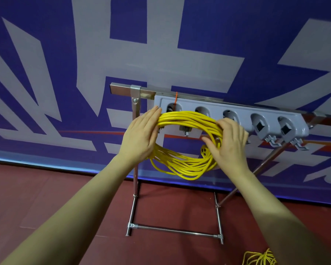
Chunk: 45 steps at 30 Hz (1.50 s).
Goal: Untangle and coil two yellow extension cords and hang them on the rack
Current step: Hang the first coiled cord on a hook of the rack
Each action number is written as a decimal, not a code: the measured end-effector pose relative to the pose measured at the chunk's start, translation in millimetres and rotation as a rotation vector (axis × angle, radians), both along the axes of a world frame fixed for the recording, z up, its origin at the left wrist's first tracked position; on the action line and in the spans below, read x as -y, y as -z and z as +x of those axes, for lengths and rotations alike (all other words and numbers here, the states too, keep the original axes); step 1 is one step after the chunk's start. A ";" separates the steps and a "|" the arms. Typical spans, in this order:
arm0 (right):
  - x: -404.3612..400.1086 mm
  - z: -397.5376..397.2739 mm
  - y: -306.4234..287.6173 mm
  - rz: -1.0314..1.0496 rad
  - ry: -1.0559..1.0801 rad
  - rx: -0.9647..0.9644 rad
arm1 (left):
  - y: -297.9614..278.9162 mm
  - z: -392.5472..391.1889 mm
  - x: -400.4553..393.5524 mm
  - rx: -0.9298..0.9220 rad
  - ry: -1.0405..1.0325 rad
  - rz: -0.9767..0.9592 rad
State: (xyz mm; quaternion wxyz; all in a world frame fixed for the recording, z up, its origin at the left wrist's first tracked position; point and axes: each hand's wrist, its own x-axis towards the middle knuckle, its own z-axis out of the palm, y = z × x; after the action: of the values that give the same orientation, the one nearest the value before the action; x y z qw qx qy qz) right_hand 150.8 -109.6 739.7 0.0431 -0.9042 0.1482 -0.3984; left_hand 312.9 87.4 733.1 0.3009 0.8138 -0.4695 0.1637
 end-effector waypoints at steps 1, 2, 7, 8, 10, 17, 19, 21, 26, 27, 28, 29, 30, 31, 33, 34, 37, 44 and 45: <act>0.4 -0.8 0.2 0.022 -0.027 0.013 | 0.3 -4.5 1.4 -0.021 -0.023 -0.020; 0.8 -1.2 -0.3 0.051 -0.061 0.031 | 0.0 -8.6 3.0 -0.032 -0.049 -0.031; 9.7 -12.2 -0.2 0.195 -0.212 0.059 | -1.0 -21.5 18.7 0.058 -0.098 0.009; 10.9 -14.8 -0.2 0.198 -0.239 0.060 | -0.3 -21.9 22.0 0.064 -0.103 0.010; 13.0 -16.1 -0.9 0.170 -0.261 0.069 | 0.6 -20.7 26.6 0.046 -0.126 -0.007; 36.3 -13.6 -15.3 0.080 -0.087 0.157 | -1.4 -16.7 33.6 0.059 -0.145 -0.035; 36.8 -11.6 -8.6 0.096 -0.079 0.128 | 0.8 -16.9 34.1 0.046 -0.123 -0.067; 32.7 -10.6 -1.5 0.152 -0.087 0.111 | 3.7 -16.5 33.0 0.022 -0.093 -0.100; 13.5 -9.6 11.1 0.105 0.016 0.039 | 4.3 -12.4 30.0 -0.034 -0.064 -0.124; 7.6 -8.8 14.4 0.087 0.056 0.013 | 3.1 -13.4 30.2 -0.053 -0.069 -0.125; 2.5 -8.6 17.2 0.085 0.092 -0.011 | 1.9 -15.1 30.3 -0.079 -0.071 -0.129; -1.8 -8.1 18.6 0.098 0.119 -0.036 | 0.4 -16.4 30.2 -0.098 -0.069 -0.133; -4.7 -7.5 18.6 0.120 0.137 -0.055 | -1.0 -17.2 29.6 -0.102 -0.066 -0.129; -5.9 -6.4 17.6 0.143 0.147 -0.067 | -2.2 -17.1 28.6 -0.087 -0.067 -0.117; -5.3 -2.3 13.1 0.167 0.156 -0.071 | -4.5 -15.2 26.6 -0.037 -0.067 -0.082; -4.6 0.4 10.3 0.167 0.155 -0.072 | -5.4 -14.8 25.9 -0.019 -0.065 -0.070; -5.3 5.6 5.0 0.148 0.122 -0.083 | -4.8 -14.9 24.5 0.006 -0.068 -0.055; -0.7 -3.0 9.8 0.239 0.011 0.001 | -1.2 -12.9 22.1 0.024 -0.098 -0.003; 0.4 -5.4 11.1 0.251 -0.007 0.045 | -1.9 -13.5 21.9 0.030 -0.115 0.004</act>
State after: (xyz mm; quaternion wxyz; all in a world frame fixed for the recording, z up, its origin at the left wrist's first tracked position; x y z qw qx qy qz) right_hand 145.4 -110.1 728.6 0.1607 -0.8831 0.1925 -0.3967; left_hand 299.4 65.5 735.0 0.2822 0.8375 -0.4267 0.1922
